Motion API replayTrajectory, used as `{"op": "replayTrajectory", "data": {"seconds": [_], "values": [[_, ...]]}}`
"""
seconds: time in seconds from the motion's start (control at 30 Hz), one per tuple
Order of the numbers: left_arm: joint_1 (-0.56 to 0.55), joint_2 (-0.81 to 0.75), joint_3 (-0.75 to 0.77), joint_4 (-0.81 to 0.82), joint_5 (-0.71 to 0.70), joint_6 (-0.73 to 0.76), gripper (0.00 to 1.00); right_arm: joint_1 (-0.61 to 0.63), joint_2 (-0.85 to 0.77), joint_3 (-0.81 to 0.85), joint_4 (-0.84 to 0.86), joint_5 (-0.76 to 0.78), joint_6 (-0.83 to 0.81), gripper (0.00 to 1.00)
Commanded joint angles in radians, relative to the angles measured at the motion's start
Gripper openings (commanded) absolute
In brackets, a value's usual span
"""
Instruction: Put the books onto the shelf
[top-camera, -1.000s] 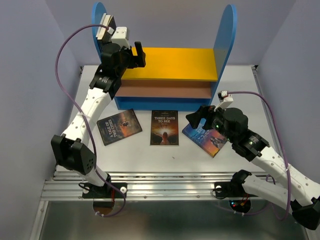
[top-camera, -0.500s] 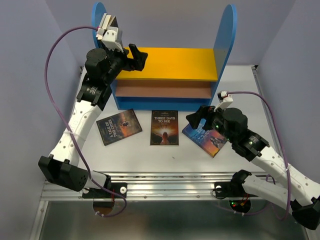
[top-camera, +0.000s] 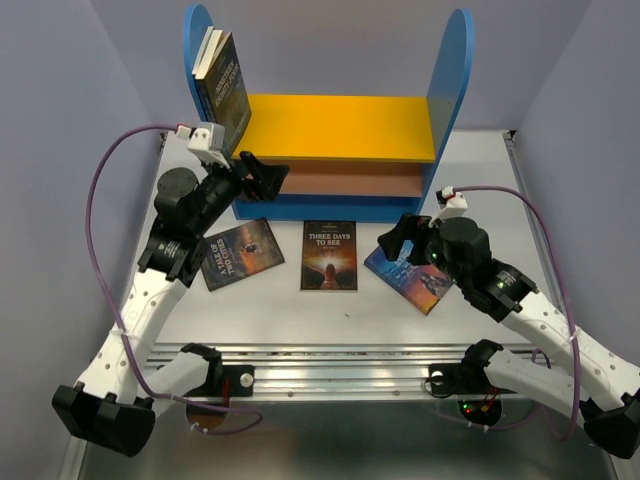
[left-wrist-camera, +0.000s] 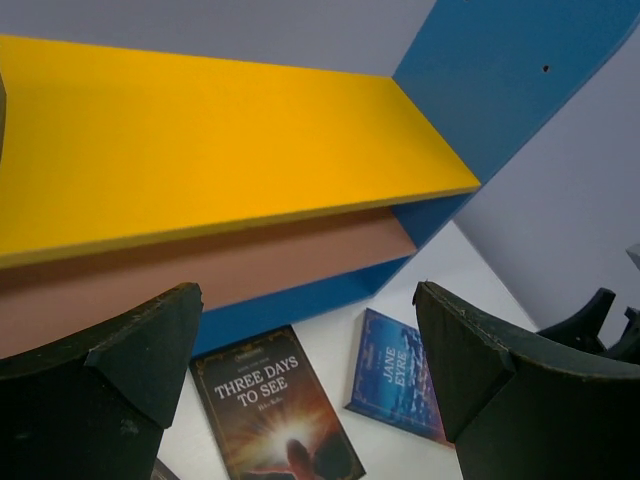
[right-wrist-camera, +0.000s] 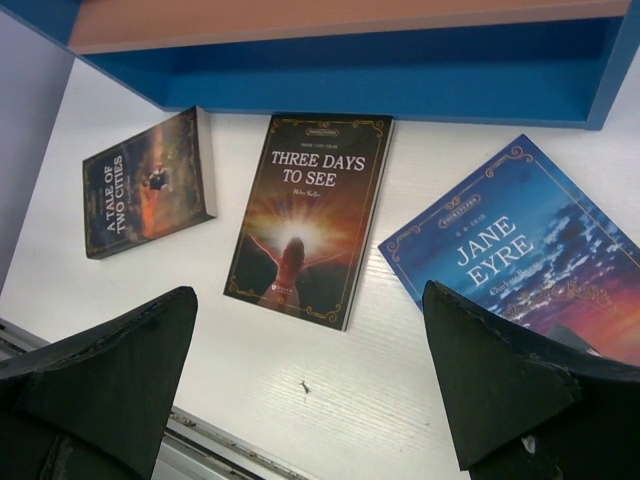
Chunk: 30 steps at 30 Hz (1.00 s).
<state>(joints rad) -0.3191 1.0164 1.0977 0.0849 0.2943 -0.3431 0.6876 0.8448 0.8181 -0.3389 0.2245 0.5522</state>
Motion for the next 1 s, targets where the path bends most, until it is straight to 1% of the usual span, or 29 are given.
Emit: {"op": "replayTrajectory", "data": {"seconds": [0.0,0.1,0.13,0.2,0.3,0.37,0.4,0.47,0.5,0.57,0.6,0.7,0.73,0.77,0.8,0.9,0.93,0.97], "values": [[-0.001,-0.099,-0.074,0.075,-0.021,-0.039,0.99,-0.003,-0.007,-0.003,-0.041,0.042,0.028,1.0],[-0.001,-0.133,-0.047,0.024,-0.11,-0.008,0.99,-0.003,-0.004,-0.007,-0.04,0.032,0.038,1.0],[-0.001,-0.128,-0.039,-0.005,-0.13,0.015,0.99,-0.003,-0.001,-0.007,-0.04,0.029,0.037,1.0],[0.006,-0.11,-0.018,-0.013,-0.162,0.065,0.99,-0.003,0.003,-0.008,-0.04,0.026,0.037,1.0],[0.028,-0.067,0.002,-0.004,-0.101,0.124,0.99,-0.003,0.005,-0.008,-0.04,0.026,0.035,1.0],[0.051,-0.012,0.037,0.003,-0.038,0.157,0.99,-0.003,0.005,-0.005,-0.04,0.026,0.031,1.0],[0.076,0.02,0.045,0.022,0.041,0.195,0.99,-0.003,0.007,-0.004,-0.04,0.026,0.029,1.0],[0.104,0.05,0.066,0.041,0.13,0.223,0.99,-0.003,0.007,-0.002,-0.04,0.026,0.029,1.0],[0.126,0.072,0.073,0.059,0.243,0.263,0.99,-0.003,0.007,-0.005,-0.038,0.029,0.029,1.0],[0.138,0.085,0.074,0.068,0.369,0.338,0.99,-0.003,0.007,-0.013,-0.038,0.036,0.032,1.0],[0.144,0.09,0.071,0.072,0.393,0.381,0.99,-0.003,0.007,-0.014,-0.04,0.035,0.032,1.0],[0.175,0.096,0.062,0.087,0.488,0.443,0.99,-0.003,0.005,-0.013,-0.038,0.036,0.031,1.0],[0.205,0.1,0.062,0.102,0.511,0.45,0.99,-0.003,0.007,-0.011,-0.038,0.038,0.028,1.0],[0.224,0.102,0.059,0.111,0.535,0.452,0.99,-0.003,0.008,-0.01,-0.038,0.041,0.028,1.0],[0.242,0.102,0.051,0.128,0.59,0.451,0.99,-0.003,0.008,-0.007,-0.038,0.042,0.025,1.0],[0.31,0.117,0.03,0.22,0.673,0.399,0.99,-0.003,0.022,0.006,-0.04,0.047,0.018,1.0],[0.342,0.138,0.046,0.217,0.687,0.389,0.99,-0.003,0.028,0.013,-0.04,0.047,0.014,1.0],[0.347,0.151,0.059,0.201,0.698,0.392,0.99,-0.003,0.031,0.018,-0.04,0.049,0.011,1.0]]}}
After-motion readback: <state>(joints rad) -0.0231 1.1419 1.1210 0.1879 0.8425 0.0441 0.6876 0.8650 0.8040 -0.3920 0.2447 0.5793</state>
